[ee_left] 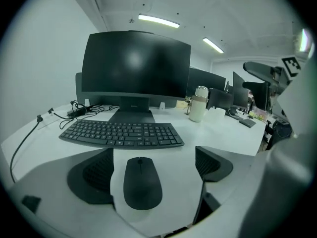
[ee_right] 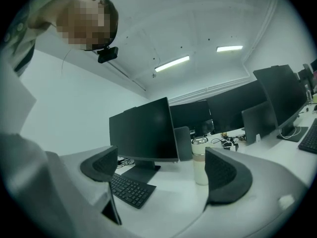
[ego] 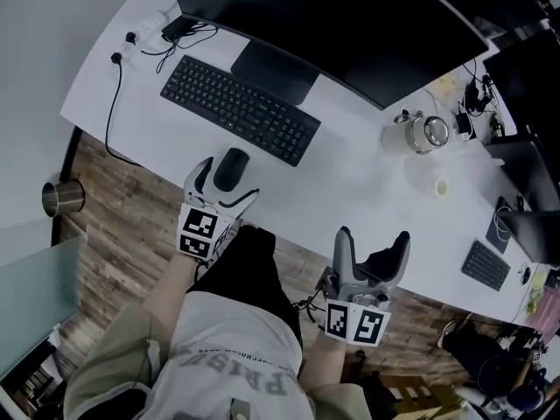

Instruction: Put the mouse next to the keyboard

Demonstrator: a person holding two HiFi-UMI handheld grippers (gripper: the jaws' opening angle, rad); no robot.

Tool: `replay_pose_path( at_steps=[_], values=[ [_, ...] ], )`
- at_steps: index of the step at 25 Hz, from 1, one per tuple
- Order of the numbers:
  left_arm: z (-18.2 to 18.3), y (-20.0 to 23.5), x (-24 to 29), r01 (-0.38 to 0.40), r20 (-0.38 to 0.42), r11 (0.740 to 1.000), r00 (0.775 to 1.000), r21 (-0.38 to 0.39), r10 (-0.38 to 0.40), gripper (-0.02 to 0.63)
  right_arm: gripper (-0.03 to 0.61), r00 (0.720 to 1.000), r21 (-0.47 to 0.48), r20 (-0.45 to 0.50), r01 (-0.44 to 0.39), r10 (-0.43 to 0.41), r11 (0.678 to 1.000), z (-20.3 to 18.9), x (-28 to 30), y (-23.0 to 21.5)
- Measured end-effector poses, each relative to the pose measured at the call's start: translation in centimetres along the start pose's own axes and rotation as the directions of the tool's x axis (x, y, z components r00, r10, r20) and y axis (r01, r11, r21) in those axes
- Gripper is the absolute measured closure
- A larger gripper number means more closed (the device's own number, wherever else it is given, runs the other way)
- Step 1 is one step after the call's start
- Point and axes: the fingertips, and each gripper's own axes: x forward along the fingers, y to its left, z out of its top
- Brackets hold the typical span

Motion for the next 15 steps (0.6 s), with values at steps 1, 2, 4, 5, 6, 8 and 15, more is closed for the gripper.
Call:
replay_pose_path(
  at_steps=[1,2,4,5,6,8,15],
  values=[
    [-0.5,0.3,0.6,-0.003,-0.006,1.000,1.000,0.002,0.003,0.097,0.034,1.000,-0.002,-0.009,0.007,-0.007,1.000,-0.6,0.1,0.0],
    [-1.0,0.6,1.1,-0.003,-0.012,1.000,1.000,0.000,0.003,0.097,0.034,1.000,-0.005,-0.018,0.013,-0.013,1.000,-1.1,0.2,0.0],
    [-1.9,0.9,2.0,0.001,-0.029,1.000,1.000,-0.010,-0.001,0.098,0.034,0.999,-0.009,-0.028,0.026,-0.026,1.000,-1.9,0.3,0.1],
    [-2.4,1.1,2.2,0.002,-0.038,1.000,0.999,-0.015,-0.003,0.098,0.034,0.999,-0.010,-0.032,0.031,-0.031,0.999,-2.1,0.3,0.2],
    [-2.8,1.2,2.4,0.001,-0.044,1.000,0.999,-0.018,-0.002,0.098,0.034,0.999,-0.012,-0.036,0.036,-0.037,0.999,-2.4,0.3,0.2],
    [-3.3,1.4,2.7,-0.007,-0.053,1.000,0.999,-0.016,0.006,0.100,0.034,0.998,-0.017,-0.043,0.045,-0.046,0.999,-2.7,0.3,0.3],
    [-4.1,2.0,3.2,-0.041,-0.050,0.999,0.998,-0.013,0.040,0.108,0.035,0.996,-0.023,-0.037,0.083,-0.084,0.996,-2.9,0.3,0.2]
  ],
)
